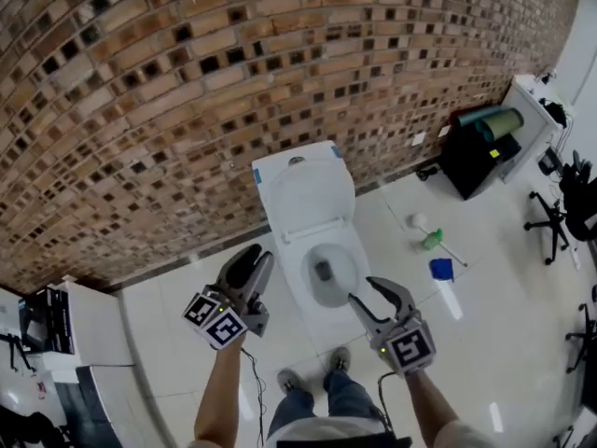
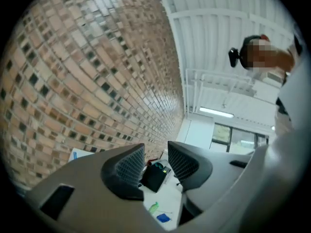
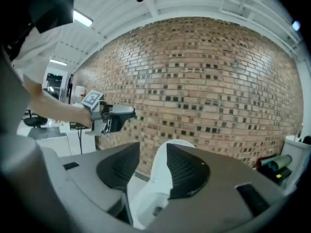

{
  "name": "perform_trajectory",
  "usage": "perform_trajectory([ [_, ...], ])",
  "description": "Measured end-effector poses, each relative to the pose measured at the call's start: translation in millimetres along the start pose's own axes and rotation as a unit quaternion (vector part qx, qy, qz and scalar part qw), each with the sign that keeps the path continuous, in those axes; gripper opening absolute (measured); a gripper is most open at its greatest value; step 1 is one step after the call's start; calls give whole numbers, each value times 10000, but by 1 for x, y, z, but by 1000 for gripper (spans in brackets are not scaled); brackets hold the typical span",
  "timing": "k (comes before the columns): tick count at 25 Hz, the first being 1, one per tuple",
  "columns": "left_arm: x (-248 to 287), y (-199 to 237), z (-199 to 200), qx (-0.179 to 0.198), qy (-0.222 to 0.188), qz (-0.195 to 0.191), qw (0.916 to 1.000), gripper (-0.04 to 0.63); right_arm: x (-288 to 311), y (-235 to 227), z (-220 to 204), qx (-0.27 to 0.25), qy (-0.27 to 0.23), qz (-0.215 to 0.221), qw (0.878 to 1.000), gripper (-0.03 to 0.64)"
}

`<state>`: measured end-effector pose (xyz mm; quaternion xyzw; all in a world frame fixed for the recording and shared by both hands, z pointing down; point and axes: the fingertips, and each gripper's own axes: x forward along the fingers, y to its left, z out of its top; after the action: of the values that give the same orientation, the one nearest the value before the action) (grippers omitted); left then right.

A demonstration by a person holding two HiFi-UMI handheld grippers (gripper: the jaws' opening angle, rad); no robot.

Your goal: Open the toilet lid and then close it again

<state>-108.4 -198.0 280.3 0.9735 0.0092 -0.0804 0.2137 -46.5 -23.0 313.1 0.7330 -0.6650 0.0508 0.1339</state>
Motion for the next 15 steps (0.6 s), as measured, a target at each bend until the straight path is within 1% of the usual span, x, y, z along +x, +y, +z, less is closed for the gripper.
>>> perform_trajectory([
  [2,-25,-35,9,605,282,-6,9978,144,-1,22,20,138,-104,129,9998,181],
  [4,-51,-63,18,1140,484,13,9923,144,-2,46,37,228,-169,299,9992,181],
  [7,-84,-92,33,1687,651,63,9835,144,-3,76,55,315,-199,578,9976,181],
  [9,-103,-99,39,2075,799,185,9748,144,-2,93,65,405,-261,690,9965,181],
  [11,-117,-101,42,2493,973,306,9630,144,-2,107,75,448,-324,762,9956,181],
  [12,-123,-101,43,2646,1054,367,9579,144,-3,113,78,444,-336,782,9954,181],
  [13,-129,-102,43,2731,1107,413,9547,144,-5,119,81,431,-343,801,9953,181],
  [15,-139,-104,45,2764,1081,421,9540,144,-6,129,85,413,-401,851,9947,181],
])
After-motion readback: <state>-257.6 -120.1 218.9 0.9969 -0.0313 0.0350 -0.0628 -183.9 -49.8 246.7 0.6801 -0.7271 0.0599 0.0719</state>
